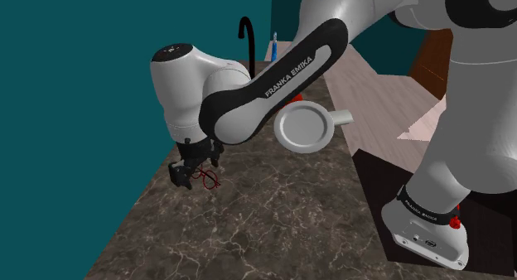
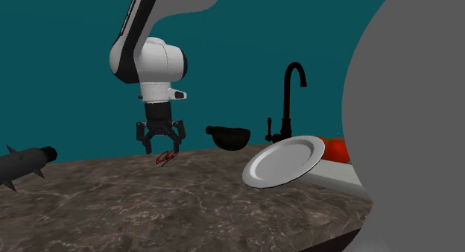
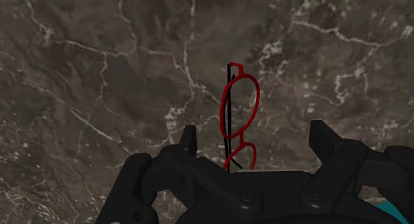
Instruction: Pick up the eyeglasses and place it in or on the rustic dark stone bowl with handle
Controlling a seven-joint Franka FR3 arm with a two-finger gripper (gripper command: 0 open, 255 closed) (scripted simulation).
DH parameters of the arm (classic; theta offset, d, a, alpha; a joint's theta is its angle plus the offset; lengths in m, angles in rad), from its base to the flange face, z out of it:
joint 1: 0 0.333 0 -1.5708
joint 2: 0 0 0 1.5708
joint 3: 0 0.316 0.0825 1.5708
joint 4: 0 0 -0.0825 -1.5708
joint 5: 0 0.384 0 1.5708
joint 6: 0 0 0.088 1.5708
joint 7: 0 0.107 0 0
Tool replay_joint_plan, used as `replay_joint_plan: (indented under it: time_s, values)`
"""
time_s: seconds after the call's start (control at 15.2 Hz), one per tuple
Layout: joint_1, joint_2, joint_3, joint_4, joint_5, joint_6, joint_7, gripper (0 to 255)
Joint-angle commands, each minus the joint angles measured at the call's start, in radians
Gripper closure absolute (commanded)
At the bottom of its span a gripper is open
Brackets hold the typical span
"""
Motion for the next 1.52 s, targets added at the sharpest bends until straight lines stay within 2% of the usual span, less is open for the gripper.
replay_joint_plan:
  time_s: [0.0, 0.46, 0.53, 1.12, 1.45]
  values:
    - [0.004, 0.014, -0.005, -0.003, -0.010, 0.016, 0.007, 0]
    - [0.004, 0.014, -0.005, -0.003, -0.010, 0.016, 0.007, 0]
    - [0.004, 0.014, -0.005, -0.003, -0.010, 0.016, 0.007, 255]
    - [0.004, 0.014, -0.005, -0.003, -0.010, 0.016, 0.007, 255]
    - [-0.005, -0.022, 0.008, 0.019, 0.017, -0.037, -0.013, 255]
